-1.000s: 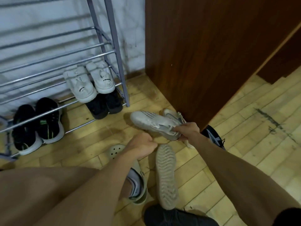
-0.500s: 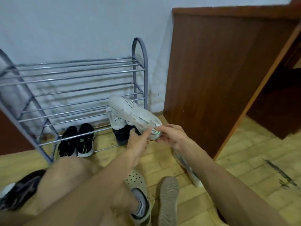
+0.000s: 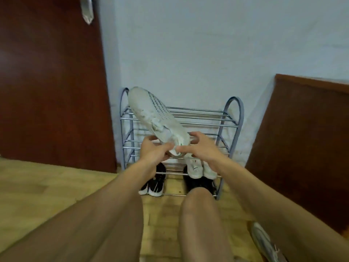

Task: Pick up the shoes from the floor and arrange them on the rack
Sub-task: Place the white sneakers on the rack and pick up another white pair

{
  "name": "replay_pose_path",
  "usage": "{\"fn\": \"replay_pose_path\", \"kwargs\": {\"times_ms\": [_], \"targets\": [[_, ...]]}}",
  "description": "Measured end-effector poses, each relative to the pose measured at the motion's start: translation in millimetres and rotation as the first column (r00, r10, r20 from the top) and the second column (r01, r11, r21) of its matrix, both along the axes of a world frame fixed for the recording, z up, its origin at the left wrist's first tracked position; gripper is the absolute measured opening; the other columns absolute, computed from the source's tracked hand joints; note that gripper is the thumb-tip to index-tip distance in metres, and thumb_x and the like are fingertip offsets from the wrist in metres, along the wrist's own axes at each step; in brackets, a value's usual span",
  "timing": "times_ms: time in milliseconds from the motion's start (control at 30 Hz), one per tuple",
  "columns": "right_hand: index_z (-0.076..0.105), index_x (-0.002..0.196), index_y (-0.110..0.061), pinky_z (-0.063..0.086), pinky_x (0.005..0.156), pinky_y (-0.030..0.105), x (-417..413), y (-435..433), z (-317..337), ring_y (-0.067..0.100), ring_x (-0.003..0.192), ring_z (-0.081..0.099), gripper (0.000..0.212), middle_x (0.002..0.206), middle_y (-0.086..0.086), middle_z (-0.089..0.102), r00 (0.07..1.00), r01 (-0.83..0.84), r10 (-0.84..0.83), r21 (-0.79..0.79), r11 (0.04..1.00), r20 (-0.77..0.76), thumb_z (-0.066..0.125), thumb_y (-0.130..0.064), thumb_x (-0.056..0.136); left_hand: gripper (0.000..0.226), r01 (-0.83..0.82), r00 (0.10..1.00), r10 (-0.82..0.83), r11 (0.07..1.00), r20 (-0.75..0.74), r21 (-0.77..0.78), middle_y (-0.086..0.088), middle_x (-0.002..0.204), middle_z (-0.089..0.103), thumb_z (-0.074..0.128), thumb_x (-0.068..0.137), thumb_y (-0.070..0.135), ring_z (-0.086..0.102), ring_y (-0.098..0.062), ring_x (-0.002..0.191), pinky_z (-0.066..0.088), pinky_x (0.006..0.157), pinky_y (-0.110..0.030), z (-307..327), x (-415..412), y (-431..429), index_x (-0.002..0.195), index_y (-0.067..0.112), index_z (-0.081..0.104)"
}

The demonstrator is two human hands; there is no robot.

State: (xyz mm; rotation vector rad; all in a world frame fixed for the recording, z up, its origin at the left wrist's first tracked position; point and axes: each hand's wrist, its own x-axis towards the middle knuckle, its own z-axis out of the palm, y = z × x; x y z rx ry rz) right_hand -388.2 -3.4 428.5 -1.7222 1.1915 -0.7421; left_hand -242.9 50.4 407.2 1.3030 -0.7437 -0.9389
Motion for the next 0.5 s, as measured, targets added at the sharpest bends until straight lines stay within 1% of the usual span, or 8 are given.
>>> {"fn": "replay_pose_path", "kwargs": {"times_ms": [67, 133, 167, 233, 300, 367, 400, 500], "targets": [[0.037, 0.143, -0.014, 0.052, 0.096, 0.04, 32.4, -1.5, 7.2, 0.023, 0.107, 0.063, 0.095, 0.125, 0.007, 0.061, 0.998, -0.061, 0.061, 0.012, 0.998, -0.031, 0.088, -0.026, 0.063, 0.056, -0.024, 1.0, 0.024, 1.0, 0.018, 0.005, -0.009, 0.11, 0.067, 0.077, 0.074, 0.004, 0.069, -0.026, 0.095, 0.059, 0.078, -0.041, -1.9, 30.5, 9.5, 0.12, 0.014, 0.047], [0.035, 0.143, -0.012, 0.053, 0.095, 0.042, 63.7, -3.2, 8.8, 0.025, 0.105, 0.065, 0.099, 0.124, 0.009, 0.062, 0.99, -0.111, 0.111, 0.012, 0.994, -0.089, 0.088, -0.027, 0.062, 0.058, -0.027, 0.998, 0.027, 1.0, 0.052, 0.005, -0.009, 0.11, 0.069, 0.079, 0.071, 0.003, 0.07, -0.027, 0.095, 0.06, 0.079, -0.044, -5.2, 60.6, 18.1, 0.12, 0.015, 0.05], [0.035, 0.142, -0.012, 0.054, 0.093, 0.042, 79.1, -2.6, 7.9, 0.025, 0.104, 0.065, 0.098, 0.124, 0.009, 0.062, 0.982, -0.142, 0.142, 0.008, 0.99, -0.125, 0.089, -0.028, 0.062, 0.059, -0.021, 0.998, 0.021, 1.0, 0.065, -0.001, -0.008, 0.109, 0.069, 0.079, 0.071, 0.002, 0.07, -0.025, 0.092, 0.061, 0.073, -0.04, -7.8, 75.5, 23.5, 0.121, 0.014, 0.051], [0.039, 0.138, -0.012, 0.058, 0.086, 0.042, 108.4, 1.0, 3.9, 0.024, 0.101, 0.067, 0.092, 0.123, 0.008, 0.063, 0.965, -0.214, 0.212, 0.005, 0.977, -0.155, 0.089, -0.027, 0.062, 0.054, 0.009, 0.996, -0.008, 1.0, 0.091, -0.004, -0.005, 0.103, 0.068, 0.076, 0.075, -0.001, 0.069, -0.018, 0.079, 0.057, 0.055, -0.024, -12.8, 102.2, 35.9, 0.121, 0.011, 0.051], [0.05, 0.128, -0.015, 0.061, 0.077, 0.042, 135.6, 8.3, -1.9, 0.023, 0.096, 0.069, 0.075, 0.117, 0.005, 0.067, 0.934, -0.294, 0.286, -0.003, 0.956, -0.214, 0.088, -0.024, 0.064, 0.048, 0.026, 0.992, -0.03, 0.999, 0.12, 0.029, -0.002, 0.101, 0.067, 0.073, 0.078, -0.001, 0.065, -0.012, 0.072, 0.05, 0.047, -0.016, -21.2, 127.1, 48.0, 0.12, 0.01, 0.052], [0.059, 0.108, -0.022, 0.061, 0.076, 0.045, 163.0, 18.3, -12.7, 0.023, 0.094, 0.07, 0.052, 0.11, 0.004, 0.07, 0.901, -0.346, 0.333, 0.001, 0.938, -0.277, 0.087, -0.025, 0.065, 0.049, 0.027, 0.995, -0.032, 0.999, 0.096, 0.046, -0.002, 0.103, 0.068, 0.072, 0.079, 0.001, 0.067, -0.012, 0.078, 0.055, 0.054, -0.02, -36.0, 153.3, 60.2, 0.124, 0.008, 0.053], [0.061, 0.103, -0.025, 0.061, 0.076, 0.046, 175.9, 22.5, -20.3, 0.023, 0.094, 0.07, 0.048, 0.109, 0.004, 0.071, 0.887, -0.357, 0.343, 0.012, 0.934, -0.31, 0.088, -0.027, 0.064, 0.05, 0.017, 0.997, -0.021, 0.998, 0.074, 0.054, -0.001, 0.104, 0.069, 0.073, 0.08, 0.001, 0.068, -0.013, 0.082, 0.057, 0.059, -0.022, -45.9, 165.5, 65.7, 0.125, 0.008, 0.053], [0.064, 0.112, -0.025, 0.062, 0.069, 0.037, 209.4, 33.4, -48.0, 0.018, 0.092, 0.068, 0.055, 0.106, -0.001, 0.071, 0.812, -0.384, 0.366, 0.057, 0.922, -0.453, 0.086, -0.037, 0.062, 0.053, -0.013, 0.999, 0.009, 0.994, 0.044, 0.111, -0.005, 0.106, 0.068, 0.074, 0.078, 0.002, 0.068, -0.016, 0.085, 0.059, 0.064, -0.024, -75.5, 190.5, 84.4, 0.126, 0.007, 0.051]]}}
